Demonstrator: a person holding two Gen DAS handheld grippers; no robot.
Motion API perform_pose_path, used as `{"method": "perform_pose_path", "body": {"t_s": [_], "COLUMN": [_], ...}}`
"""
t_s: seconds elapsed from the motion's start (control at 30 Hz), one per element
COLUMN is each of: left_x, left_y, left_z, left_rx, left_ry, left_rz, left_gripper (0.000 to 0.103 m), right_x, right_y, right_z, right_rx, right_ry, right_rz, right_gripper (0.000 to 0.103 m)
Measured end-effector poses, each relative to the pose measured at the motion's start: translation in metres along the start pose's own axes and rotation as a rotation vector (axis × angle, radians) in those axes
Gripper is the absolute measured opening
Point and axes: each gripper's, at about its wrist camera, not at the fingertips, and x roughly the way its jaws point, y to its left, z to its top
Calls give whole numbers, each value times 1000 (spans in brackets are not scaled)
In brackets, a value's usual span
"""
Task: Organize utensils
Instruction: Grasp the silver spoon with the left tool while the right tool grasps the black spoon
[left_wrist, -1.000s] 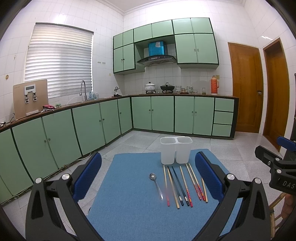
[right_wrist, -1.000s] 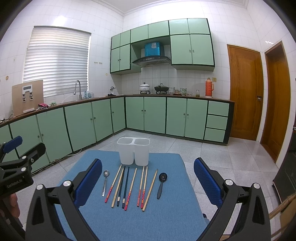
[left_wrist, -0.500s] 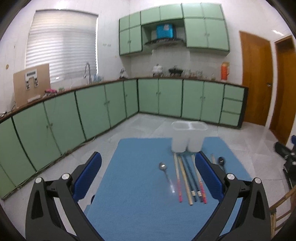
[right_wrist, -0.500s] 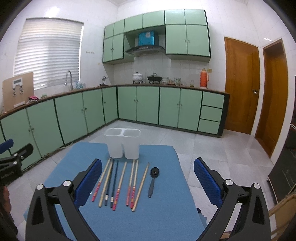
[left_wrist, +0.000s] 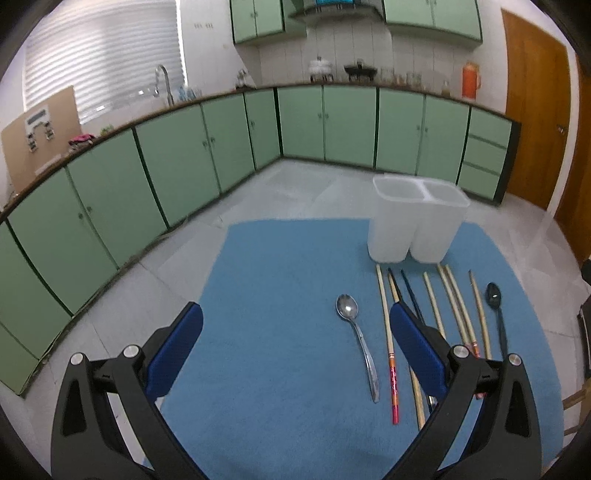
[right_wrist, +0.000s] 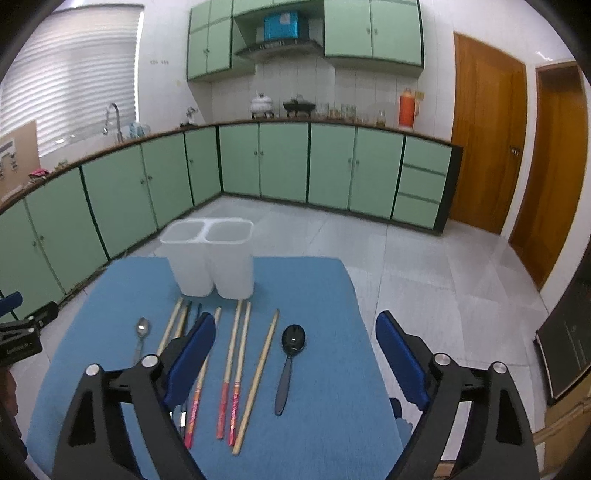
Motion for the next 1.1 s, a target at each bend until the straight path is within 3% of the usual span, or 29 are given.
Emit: {"method": "perform_pose_path", "body": {"t_s": [0.47, 0.73, 0.97, 1.1], "left_x": [113, 141, 158, 168], "left_y": [-23, -29, -38, -41], "left_z": [9, 9, 6, 6], "left_rx": [-5, -11, -10, -20], "left_ry": [224, 271, 317, 348], "left_rz": [-11, -22, -37, -52], "left_gripper": [98, 96, 82, 80], "right_x": [139, 177, 195, 204], "right_y": [-8, -8, -8, -10], "right_z": [-13, -19, -23, -24], "right_rx": [54, 62, 61, 71], "right_ry": [292, 358, 398, 422], "right_rz": [17, 15, 4, -4], "right_gripper": [64, 62, 60, 59]}}
